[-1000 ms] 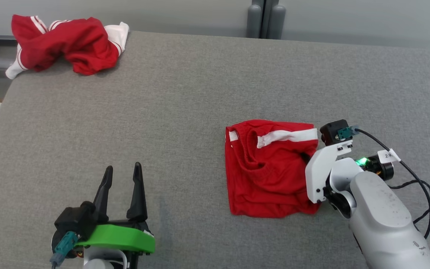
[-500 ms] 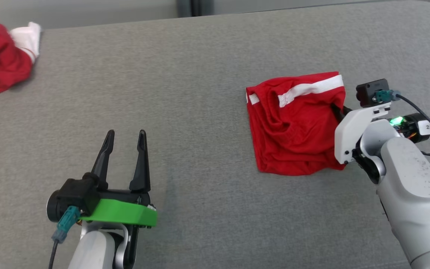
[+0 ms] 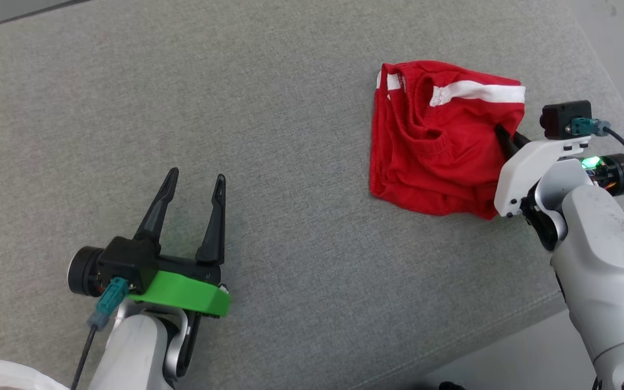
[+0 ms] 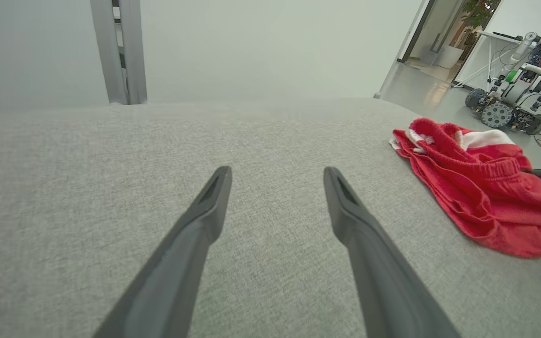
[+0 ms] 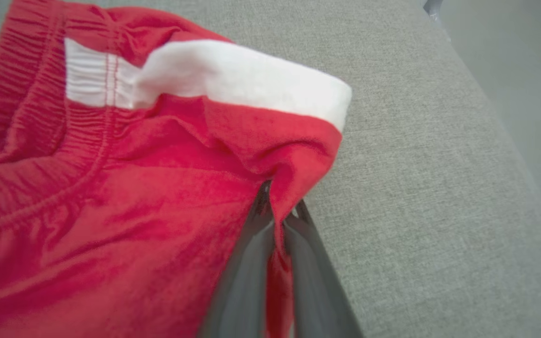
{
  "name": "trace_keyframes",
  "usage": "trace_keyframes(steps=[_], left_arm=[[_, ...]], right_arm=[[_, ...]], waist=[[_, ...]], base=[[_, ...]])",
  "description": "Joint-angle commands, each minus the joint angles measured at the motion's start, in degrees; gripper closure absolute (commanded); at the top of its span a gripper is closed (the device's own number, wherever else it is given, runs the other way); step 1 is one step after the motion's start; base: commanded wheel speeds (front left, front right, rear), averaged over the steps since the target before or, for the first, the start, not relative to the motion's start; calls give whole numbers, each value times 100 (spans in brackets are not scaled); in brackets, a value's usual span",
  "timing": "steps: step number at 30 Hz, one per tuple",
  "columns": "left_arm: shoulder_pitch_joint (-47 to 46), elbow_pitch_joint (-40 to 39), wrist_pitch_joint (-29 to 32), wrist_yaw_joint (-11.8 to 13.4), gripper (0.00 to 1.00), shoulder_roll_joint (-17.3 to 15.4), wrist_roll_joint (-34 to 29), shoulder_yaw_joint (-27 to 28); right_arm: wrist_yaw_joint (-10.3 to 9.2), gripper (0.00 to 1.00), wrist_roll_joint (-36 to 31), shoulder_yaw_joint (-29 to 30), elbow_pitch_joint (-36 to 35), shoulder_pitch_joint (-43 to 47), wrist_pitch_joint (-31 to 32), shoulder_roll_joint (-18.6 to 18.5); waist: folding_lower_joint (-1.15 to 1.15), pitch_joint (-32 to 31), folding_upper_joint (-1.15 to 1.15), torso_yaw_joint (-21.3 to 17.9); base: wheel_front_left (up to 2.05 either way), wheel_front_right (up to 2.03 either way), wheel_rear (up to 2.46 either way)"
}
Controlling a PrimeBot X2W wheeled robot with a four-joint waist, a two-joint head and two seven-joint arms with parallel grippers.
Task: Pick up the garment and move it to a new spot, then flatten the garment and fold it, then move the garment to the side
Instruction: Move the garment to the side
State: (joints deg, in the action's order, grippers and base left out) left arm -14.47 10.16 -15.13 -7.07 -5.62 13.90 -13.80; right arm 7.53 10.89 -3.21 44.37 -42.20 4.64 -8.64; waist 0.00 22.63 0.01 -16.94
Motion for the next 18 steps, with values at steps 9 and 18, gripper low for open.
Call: trace_keyframes(steps=[9,18], left_arm=[[-163,37,0,-6,0,-95,-60,-66],[-193,-52,0,37,0,-63,-95,-78]], right_arm=[[-9,100,-359,304,533,-918,-248,-495],[-9,100,-770,790,1137,-1606,-376,-1236]], waist=[[0,411,-1,204],[0,638,-1,694]], base=[[0,0,0],[0,0,0]])
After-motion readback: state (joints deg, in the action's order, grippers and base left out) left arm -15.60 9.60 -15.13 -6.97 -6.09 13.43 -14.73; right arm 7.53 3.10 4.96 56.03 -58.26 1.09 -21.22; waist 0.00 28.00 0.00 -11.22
